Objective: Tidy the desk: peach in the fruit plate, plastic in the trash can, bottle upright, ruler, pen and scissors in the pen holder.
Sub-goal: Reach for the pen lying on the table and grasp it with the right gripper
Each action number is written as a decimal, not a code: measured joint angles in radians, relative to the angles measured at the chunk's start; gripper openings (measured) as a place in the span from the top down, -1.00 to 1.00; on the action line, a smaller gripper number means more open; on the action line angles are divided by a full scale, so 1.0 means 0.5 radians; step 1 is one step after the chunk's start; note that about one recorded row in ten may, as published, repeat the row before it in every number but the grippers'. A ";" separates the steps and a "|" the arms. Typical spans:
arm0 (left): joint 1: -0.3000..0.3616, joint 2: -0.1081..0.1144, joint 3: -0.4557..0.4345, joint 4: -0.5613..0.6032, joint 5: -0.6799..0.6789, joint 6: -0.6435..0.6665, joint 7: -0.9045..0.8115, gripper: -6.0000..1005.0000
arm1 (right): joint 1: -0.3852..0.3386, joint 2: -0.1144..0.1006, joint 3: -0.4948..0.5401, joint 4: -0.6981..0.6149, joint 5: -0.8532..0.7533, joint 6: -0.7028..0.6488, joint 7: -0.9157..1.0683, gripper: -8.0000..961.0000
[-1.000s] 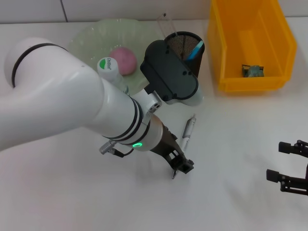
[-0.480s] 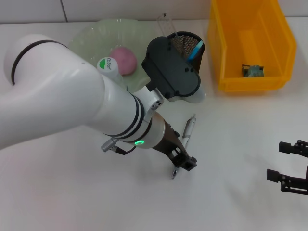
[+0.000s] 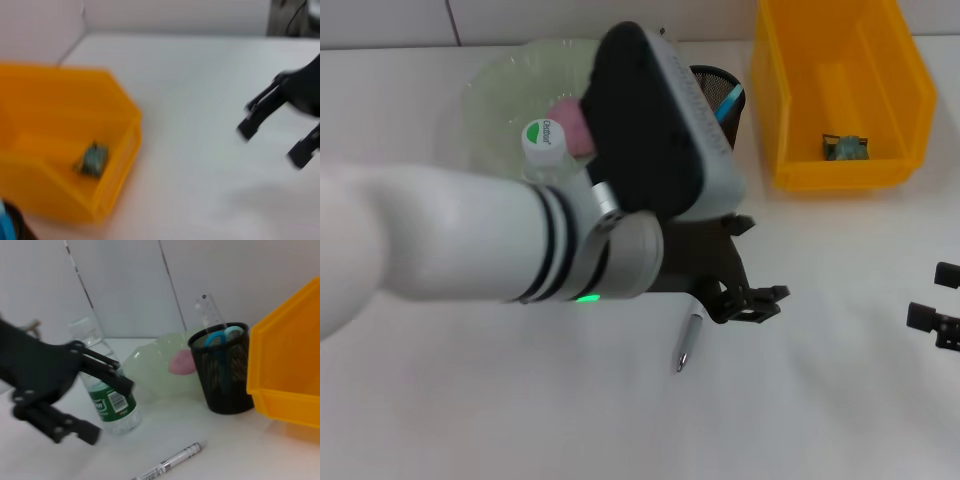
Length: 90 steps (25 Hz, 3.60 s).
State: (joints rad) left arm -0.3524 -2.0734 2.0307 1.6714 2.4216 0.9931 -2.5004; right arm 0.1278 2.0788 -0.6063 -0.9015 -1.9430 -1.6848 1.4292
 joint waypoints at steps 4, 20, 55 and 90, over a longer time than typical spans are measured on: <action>0.201 0.003 -0.032 0.109 -0.220 -0.096 0.363 -0.49 | 0.017 -0.001 -0.008 -0.102 -0.009 -0.002 0.224 -0.73; 0.259 0.010 -0.812 -1.482 -2.211 1.011 3.111 -0.49 | 0.295 0.007 -0.081 -0.708 -0.265 -0.152 1.508 -0.73; 0.092 0.039 -1.027 -2.148 -1.987 1.086 3.427 -0.49 | 1.605 0.027 -1.315 -0.035 -1.287 0.358 3.063 -0.72; 0.076 0.031 -1.027 -2.149 -1.971 1.079 3.425 -0.49 | 1.870 0.027 -1.753 0.338 -1.224 0.617 3.062 -0.72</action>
State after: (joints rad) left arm -0.3142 -2.0578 1.5170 0.5967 1.4360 1.5324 -0.7879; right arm 1.0627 2.0923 -1.4829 -0.7326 -2.5551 -1.3761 2.9600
